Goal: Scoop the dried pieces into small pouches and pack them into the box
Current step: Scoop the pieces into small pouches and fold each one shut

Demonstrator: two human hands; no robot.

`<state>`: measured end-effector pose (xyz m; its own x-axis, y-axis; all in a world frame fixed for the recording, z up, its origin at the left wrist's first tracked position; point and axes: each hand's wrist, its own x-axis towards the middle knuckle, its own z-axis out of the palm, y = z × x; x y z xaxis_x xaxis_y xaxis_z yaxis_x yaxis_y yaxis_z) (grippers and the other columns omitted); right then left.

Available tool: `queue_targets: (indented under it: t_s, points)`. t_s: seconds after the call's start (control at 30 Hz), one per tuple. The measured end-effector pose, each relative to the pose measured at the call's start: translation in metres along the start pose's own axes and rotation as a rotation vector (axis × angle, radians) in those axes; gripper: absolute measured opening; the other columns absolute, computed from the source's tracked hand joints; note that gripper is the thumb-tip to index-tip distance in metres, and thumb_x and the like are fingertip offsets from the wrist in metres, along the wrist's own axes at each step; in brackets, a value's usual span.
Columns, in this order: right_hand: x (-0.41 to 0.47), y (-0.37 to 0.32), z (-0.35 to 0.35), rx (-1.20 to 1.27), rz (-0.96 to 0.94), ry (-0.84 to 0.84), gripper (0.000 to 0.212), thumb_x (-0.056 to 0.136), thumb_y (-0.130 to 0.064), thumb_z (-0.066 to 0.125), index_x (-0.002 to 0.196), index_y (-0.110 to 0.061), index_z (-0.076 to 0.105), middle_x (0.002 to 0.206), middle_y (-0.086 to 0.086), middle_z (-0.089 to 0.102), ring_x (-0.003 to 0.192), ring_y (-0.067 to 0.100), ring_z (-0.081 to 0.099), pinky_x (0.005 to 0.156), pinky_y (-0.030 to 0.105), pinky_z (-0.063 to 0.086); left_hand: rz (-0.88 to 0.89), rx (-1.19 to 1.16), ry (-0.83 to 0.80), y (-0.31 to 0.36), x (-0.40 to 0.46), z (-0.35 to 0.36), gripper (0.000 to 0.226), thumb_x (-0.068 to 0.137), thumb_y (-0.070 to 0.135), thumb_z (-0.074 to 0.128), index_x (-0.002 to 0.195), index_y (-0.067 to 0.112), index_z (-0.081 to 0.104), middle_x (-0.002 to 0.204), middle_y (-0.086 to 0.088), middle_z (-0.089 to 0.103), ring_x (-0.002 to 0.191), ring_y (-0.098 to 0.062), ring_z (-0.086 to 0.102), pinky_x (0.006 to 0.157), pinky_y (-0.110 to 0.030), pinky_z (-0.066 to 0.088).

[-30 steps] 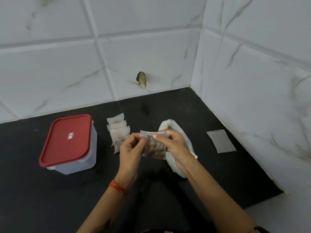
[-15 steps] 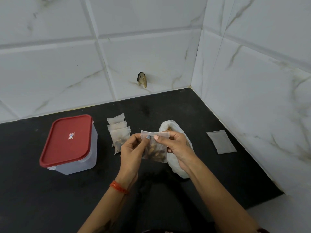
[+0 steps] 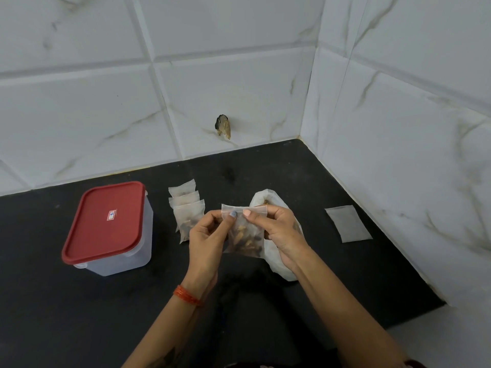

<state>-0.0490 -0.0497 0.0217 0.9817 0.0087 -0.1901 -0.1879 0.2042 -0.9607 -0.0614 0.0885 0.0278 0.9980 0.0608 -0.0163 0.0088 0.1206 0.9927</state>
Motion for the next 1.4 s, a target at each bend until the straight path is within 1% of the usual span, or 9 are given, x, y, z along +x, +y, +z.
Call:
queue_targets:
  t_s: [0.23,0.5,0.63,0.7,0.83,0.97,1.23,1.3,1.4]
  points:
    - [-0.0030,-0.0029,0.0012,-0.003,0.028,-0.001,0.023,0.081,-0.022,0.072,0.096,-0.004,0.071,0.089,0.010,0.074,0.086,0.021,0.072,0.081,0.038,0.058,-0.022,-0.019,0.036,-0.0006,-0.0014,0.0033,0.010,0.087,0.014,0.060,0.079,0.009,0.064,0.085,-0.010,0.064,0.087,-0.028,0.062,0.084,-0.053,0.050]
    - [-0.0046,-0.0069,-0.0042,-0.006,0.012,-0.038,0.020,0.081,-0.018,0.071,0.095,-0.003,0.072,0.087,0.012,0.073,0.086,0.021,0.071,0.082,0.035,0.057,-0.040,-0.040,0.031,0.0011,-0.0038,0.0061,0.010,0.088,0.013,0.059,0.083,0.011,0.068,0.085,-0.003,0.069,0.083,-0.017,0.067,0.072,-0.035,0.056]
    - [-0.0048,-0.0063,-0.0043,-0.012,0.017,-0.033,0.023,0.081,-0.019,0.072,0.097,-0.002,0.072,0.091,0.014,0.073,0.090,0.024,0.070,0.086,0.039,0.056,-0.031,-0.032,0.032,0.0012,-0.0042,0.0070,0.010,0.088,0.014,0.058,0.086,0.009,0.067,0.090,-0.009,0.068,0.088,-0.022,0.066,0.075,-0.037,0.055]
    - [-0.0050,-0.0066,-0.0036,-0.014,0.013,-0.025,0.022,0.081,-0.020,0.071,0.096,-0.003,0.072,0.092,0.014,0.073,0.091,0.024,0.070,0.088,0.041,0.055,-0.030,-0.032,0.033,0.0011,-0.0044,0.0072,0.010,0.088,0.014,0.059,0.086,0.009,0.067,0.090,-0.010,0.068,0.090,-0.025,0.065,0.077,-0.041,0.055]
    - [-0.0050,-0.0063,-0.0029,-0.025,0.003,-0.007,0.021,0.082,-0.020,0.071,0.096,-0.003,0.072,0.091,0.014,0.073,0.090,0.023,0.071,0.088,0.042,0.055,-0.027,-0.018,0.045,0.0009,-0.0045,0.0070,0.010,0.088,0.015,0.059,0.085,0.009,0.066,0.089,-0.010,0.066,0.091,-0.028,0.064,0.083,-0.050,0.052]
    - [-0.0041,-0.0056,-0.0020,-0.035,-0.002,0.002,0.022,0.081,-0.021,0.072,0.094,-0.004,0.072,0.090,0.014,0.073,0.089,0.024,0.071,0.087,0.043,0.055,-0.021,-0.019,0.045,0.0019,-0.0048,0.0071,0.010,0.088,0.015,0.059,0.083,0.010,0.066,0.083,-0.003,0.067,0.087,-0.025,0.064,0.082,-0.051,0.051]
    - [-0.0048,-0.0064,0.0029,0.007,0.029,-0.020,0.024,0.084,-0.022,0.069,0.097,-0.002,0.070,0.088,0.013,0.073,0.085,0.022,0.072,0.074,0.033,0.058,-0.028,-0.034,0.067,0.0012,-0.0040,0.0092,0.010,0.088,0.016,0.059,0.081,0.012,0.065,0.088,-0.008,0.065,0.090,-0.027,0.062,0.083,-0.054,0.050]
    - [-0.0053,-0.0076,0.0020,-0.008,0.003,-0.023,0.020,0.084,-0.020,0.069,0.095,-0.004,0.071,0.088,0.012,0.074,0.086,0.021,0.072,0.077,0.034,0.058,-0.026,-0.035,0.064,0.0013,-0.0038,0.0086,0.010,0.087,0.018,0.058,0.083,0.012,0.065,0.090,-0.009,0.065,0.091,-0.027,0.062,0.084,-0.054,0.050]
    - [-0.0051,-0.0099,-0.0019,-0.005,-0.018,-0.037,0.016,0.082,-0.016,0.071,0.093,-0.005,0.072,0.089,0.013,0.073,0.089,0.023,0.071,0.087,0.041,0.055,-0.021,-0.029,0.054,0.0026,-0.0041,0.0085,0.011,0.085,0.020,0.060,0.085,0.011,0.065,0.090,-0.007,0.065,0.091,-0.024,0.063,0.082,-0.052,0.052]
